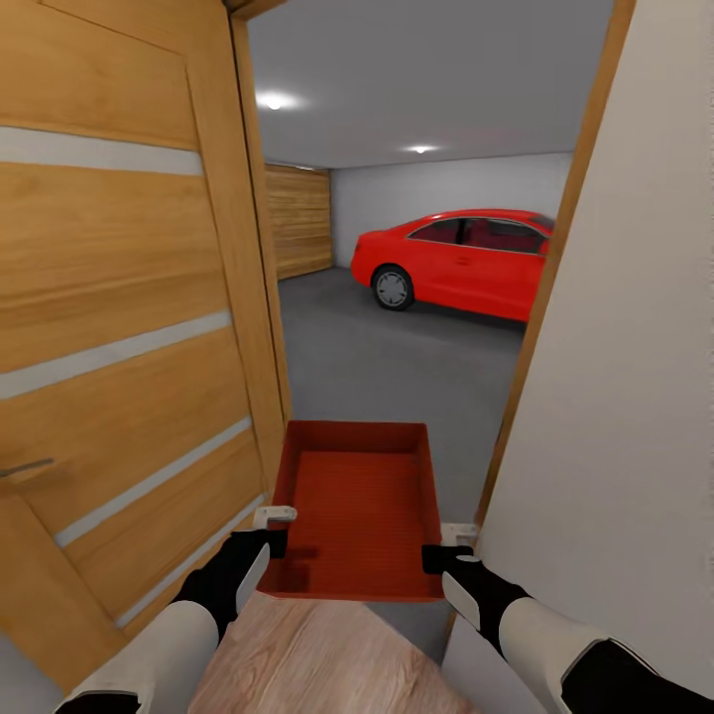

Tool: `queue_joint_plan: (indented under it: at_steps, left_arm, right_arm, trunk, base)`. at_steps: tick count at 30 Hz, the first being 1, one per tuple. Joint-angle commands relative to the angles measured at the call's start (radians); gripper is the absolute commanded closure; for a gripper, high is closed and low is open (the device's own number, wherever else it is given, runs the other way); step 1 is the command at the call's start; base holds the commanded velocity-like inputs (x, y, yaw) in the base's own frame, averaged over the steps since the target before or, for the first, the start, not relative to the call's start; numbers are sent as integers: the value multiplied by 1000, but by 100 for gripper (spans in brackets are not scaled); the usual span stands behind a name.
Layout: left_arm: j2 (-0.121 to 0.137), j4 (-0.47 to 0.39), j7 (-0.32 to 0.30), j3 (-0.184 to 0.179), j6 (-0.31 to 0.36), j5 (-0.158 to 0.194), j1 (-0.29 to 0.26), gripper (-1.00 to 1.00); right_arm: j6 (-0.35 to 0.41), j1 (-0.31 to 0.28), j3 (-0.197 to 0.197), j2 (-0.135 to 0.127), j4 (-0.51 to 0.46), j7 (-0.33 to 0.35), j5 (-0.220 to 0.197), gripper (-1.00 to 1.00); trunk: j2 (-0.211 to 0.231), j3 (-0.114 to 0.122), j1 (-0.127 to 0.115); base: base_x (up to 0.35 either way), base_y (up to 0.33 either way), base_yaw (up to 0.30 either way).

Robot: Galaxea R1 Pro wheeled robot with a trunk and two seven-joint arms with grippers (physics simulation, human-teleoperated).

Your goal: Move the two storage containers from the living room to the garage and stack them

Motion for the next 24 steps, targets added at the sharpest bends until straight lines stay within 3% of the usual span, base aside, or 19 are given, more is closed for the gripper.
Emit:
queue_joint_plan:
  at_steps: [1,22,23,24]
  left_arm:
    - [-1,-1,6,0,6,2,0,100]
    - [-1,-1,5,0,6,2,0,100]
    - [1,-6,-4,-4,1,-7,0,100]
    - [1,-5,-5,0,1,-9,0,100]
  right_arm:
    - [6,-1,35,3,-24,11,-8,100]
    - [5,-1,35,3,-24,11,-9,100]
    - [-1,-1,14,-5,-6,-13,-6,100]
    - [-3,-1,21,-7,-2,-18,-8,100]
  trunk:
    - [-2,-2,1]
    - [-2,-2,1]
    - [-2,-2,1]
    - [-2,-2,1]
  base:
    - [136,106,-269]
    - [16,11,-29]
    - [0,0,0]
    - [0,0,0]
